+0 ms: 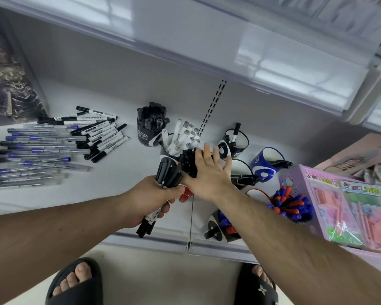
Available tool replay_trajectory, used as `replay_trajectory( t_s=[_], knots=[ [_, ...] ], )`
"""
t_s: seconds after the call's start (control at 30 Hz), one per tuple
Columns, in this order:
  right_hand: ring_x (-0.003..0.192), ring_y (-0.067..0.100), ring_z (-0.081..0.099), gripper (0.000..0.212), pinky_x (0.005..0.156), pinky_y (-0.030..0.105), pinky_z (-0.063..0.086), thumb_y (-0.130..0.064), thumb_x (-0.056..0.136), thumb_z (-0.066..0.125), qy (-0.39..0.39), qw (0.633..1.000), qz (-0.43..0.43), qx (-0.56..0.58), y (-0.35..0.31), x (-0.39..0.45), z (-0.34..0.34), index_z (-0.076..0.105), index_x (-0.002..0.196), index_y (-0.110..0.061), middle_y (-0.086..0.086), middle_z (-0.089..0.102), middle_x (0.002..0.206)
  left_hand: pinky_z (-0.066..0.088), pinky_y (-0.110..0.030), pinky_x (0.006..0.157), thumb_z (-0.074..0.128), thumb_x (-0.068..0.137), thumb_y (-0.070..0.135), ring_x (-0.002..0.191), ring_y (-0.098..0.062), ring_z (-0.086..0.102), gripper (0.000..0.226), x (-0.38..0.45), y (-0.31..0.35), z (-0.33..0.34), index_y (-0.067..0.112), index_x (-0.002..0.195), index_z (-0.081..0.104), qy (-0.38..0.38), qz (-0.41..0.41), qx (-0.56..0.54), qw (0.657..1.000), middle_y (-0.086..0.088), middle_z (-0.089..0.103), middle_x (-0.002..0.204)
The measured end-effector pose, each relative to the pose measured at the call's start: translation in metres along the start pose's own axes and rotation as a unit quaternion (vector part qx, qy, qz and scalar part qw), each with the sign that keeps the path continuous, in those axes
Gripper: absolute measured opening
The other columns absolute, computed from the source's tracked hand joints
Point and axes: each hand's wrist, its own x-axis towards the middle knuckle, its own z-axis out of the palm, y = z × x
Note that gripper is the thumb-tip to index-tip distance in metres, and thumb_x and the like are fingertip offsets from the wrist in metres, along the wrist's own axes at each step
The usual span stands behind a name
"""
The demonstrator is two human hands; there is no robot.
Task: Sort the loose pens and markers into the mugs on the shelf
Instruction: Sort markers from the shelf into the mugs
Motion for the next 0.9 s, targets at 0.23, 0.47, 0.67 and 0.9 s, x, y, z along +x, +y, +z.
replay_trajectory(
  t_s=[0.23, 0.47, 0.67, 0.9],
  knots=[
    [0.093, -0.017, 0.058, 0.045, 0.087, 0.007, 0.045, -0.036, 0.096, 0.058, 0.098, 0.862, 0.022, 0.497, -0.014, -0.093, 0.015, 0.052, 0.139, -0.024, -0.027, 0.065, 0.104, 0.035, -0.024, 0.042, 0.068, 0.089, 0.02, 0.043, -0.013, 0.044, 0.034, 0.0, -0.007, 0.007, 0.02, 0.055, 0.063, -0.009, 0.002, 0.032, 0.999, 0.0, 0.049, 0.057],
    [0.103, 0.004, 0.063, 0.061, 0.093, 0.036, 0.053, -0.07, 0.069, 0.054, 0.103, 0.855, 0.068, 0.503, -0.025, -0.099, 0.027, 0.057, 0.121, -0.04, -0.012, 0.067, 0.109, 0.04, -0.025, 0.048, 0.057, 0.08, 0.004, 0.047, -0.012, 0.051, 0.013, -0.006, -0.003, 0.024, 0.016, 0.078, 0.061, -0.085, 0.034, 0.237, 0.967, 0.009, 0.056, 0.053],
    [0.092, 0.007, 0.064, 0.041, 0.086, 0.035, 0.054, -0.062, 0.079, 0.056, 0.109, 0.88, 0.062, 0.459, -0.022, -0.108, 0.025, 0.062, 0.106, -0.032, -0.009, 0.068, 0.096, 0.043, -0.021, 0.046, 0.067, 0.079, 0.016, 0.051, -0.013, 0.058, 0.006, -0.013, 0.002, 0.026, 0.021, 0.079, 0.063, -0.128, 0.036, 0.32, 0.938, 0.007, 0.059, 0.057],
    [0.105, 0.022, 0.061, 0.043, 0.09, 0.034, 0.05, -0.046, 0.091, 0.058, 0.121, 0.966, 0.119, 0.194, 0.1, -0.086, -0.022, 0.056, 0.129, -0.026, 0.001, 0.063, 0.112, 0.04, -0.027, 0.05, 0.075, 0.08, 0.034, 0.046, -0.015, 0.05, 0.026, -0.006, -0.004, 0.022, 0.021, 0.089, 0.054, -0.086, 0.015, 0.298, 0.951, -0.001, 0.056, 0.052]
  ],
)
